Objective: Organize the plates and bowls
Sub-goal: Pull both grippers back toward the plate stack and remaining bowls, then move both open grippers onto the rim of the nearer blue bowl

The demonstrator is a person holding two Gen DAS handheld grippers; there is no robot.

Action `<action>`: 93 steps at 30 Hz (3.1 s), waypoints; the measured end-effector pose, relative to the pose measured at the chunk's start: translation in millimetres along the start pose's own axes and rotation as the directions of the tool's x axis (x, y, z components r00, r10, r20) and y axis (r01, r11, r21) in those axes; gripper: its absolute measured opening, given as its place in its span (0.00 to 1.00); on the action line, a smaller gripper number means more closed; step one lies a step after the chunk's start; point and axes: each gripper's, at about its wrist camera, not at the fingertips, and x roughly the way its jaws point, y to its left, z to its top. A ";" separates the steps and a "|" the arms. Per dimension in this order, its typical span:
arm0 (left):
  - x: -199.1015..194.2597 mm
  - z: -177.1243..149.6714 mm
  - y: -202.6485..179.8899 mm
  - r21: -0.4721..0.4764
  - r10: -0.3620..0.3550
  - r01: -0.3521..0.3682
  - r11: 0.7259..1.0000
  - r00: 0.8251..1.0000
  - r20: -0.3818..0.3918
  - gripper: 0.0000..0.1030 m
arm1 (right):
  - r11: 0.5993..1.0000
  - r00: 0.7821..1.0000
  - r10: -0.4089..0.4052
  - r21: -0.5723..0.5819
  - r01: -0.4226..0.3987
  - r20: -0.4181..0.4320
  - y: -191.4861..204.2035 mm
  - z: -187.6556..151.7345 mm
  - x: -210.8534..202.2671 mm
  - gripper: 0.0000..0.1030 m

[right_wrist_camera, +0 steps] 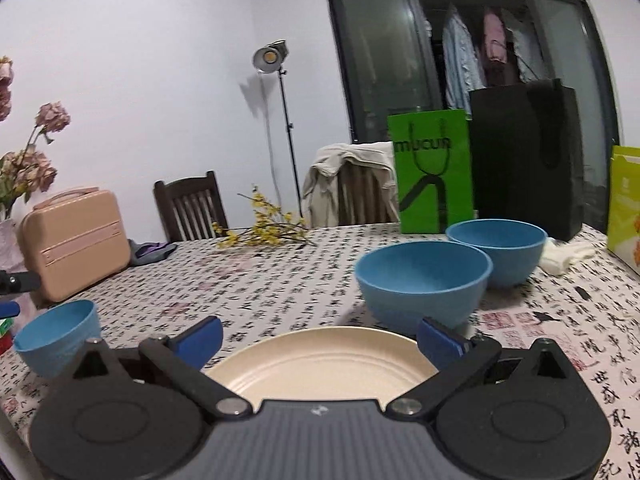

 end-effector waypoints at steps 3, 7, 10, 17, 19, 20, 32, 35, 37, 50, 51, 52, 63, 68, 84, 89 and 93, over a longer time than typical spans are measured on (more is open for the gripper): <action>2.7 -1.1 -7.6 0.012 -0.010 0.010 1.000 1.000 -0.008 1.00 | 1.000 1.000 -0.010 0.014 0.010 0.001 -7.6 -2.3 -1.5 1.00; 7.1 -2.2 -20.9 0.033 -0.030 0.030 0.999 0.999 -0.017 1.00 | 0.999 1.000 -0.019 0.027 0.019 0.000 -16.4 -5.4 -3.3 1.00; 13.5 -3.5 -33.1 0.046 -0.052 0.053 0.997 0.998 -0.030 1.00 | 0.999 0.999 -0.033 0.035 0.033 -0.004 -24.4 -7.9 -5.6 1.00; 37.1 -7.5 -71.3 0.076 -0.109 0.115 0.990 0.991 -0.076 1.00 | 0.998 0.999 -0.047 0.041 0.048 -0.009 -40.9 -2.6 -3.5 1.00; 44.7 -9.0 -81.2 0.079 -0.129 0.136 0.988 0.988 -0.089 1.00 | 0.998 0.999 -0.046 0.044 0.047 -0.017 -45.1 0.2 0.5 1.00; 48.6 -9.8 -85.7 0.077 -0.138 0.146 0.986 0.986 -0.095 1.00 | 0.998 0.999 -0.045 0.047 0.046 -0.022 -47.1 1.6 2.8 1.00; 74.9 -14.7 -102.9 0.071 -0.251 0.261 0.963 0.959 -0.130 1.00 | 0.995 0.995 -0.100 0.003 0.100 -0.008 -41.0 7.2 4.8 1.00; 75.4 -16.2 -102.5 0.088 -0.269 0.283 0.955 0.953 -0.139 1.00 | 0.992 0.992 -0.126 0.006 0.126 -0.003 -37.2 3.5 1.4 1.00; 74.9 -16.6 -101.5 0.100 -0.279 0.295 0.950 0.949 -0.147 1.00 | 0.989 0.989 -0.146 0.011 0.146 0.000 -34.3 1.2 0.1 1.00; 77.9 -12.6 -96.8 0.126 -0.335 0.364 0.923 0.920 -0.202 1.00 | 0.974 0.974 -0.226 0.003 0.226 0.036 -21.3 12.4 3.8 1.00; 77.7 -12.4 -97.0 0.125 -0.334 0.362 0.924 0.921 -0.201 1.00 | 0.974 0.974 -0.225 -0.001 0.226 0.038 -21.7 13.5 4.3 1.00; 76.9 -11.5 -96.9 0.126 -0.331 0.359 0.925 0.922 -0.200 1.00 | 0.975 0.974 -0.223 -0.004 0.224 0.040 -22.4 14.6 5.0 1.00; 70.4 -2.4 -101.3 0.105 -0.300 0.325 0.940 0.933 -0.200 1.00 | 0.981 0.981 -0.185 -0.051 0.188 0.062 -20.7 28.2 0.9 1.00; 77.0 -0.8 -110.1 0.099 -0.301 0.331 0.939 0.924 -0.235 1.00 | 0.978 0.978 -0.198 -0.056 0.202 0.058 -22.4 30.1 -3.0 1.00; 105.6 16.4 -164.4 0.091 -0.331 0.367 0.926 0.903 -0.276 1.00 | 0.973 0.975 -0.218 -0.066 0.219 0.034 -42.3 48.8 20.7 1.00; 118.9 20.2 -183.5 0.092 -0.337 0.378 0.921 0.893 -0.298 1.00 | 0.973 0.974 -0.224 -0.061 0.225 0.026 -49.4 57.3 33.0 1.00; 133.0 20.8 -197.3 0.090 -0.332 0.379 0.921 0.885 -0.326 1.00 | 0.974 0.975 -0.220 -0.044 0.220 0.008 -58.2 61.0 41.8 1.00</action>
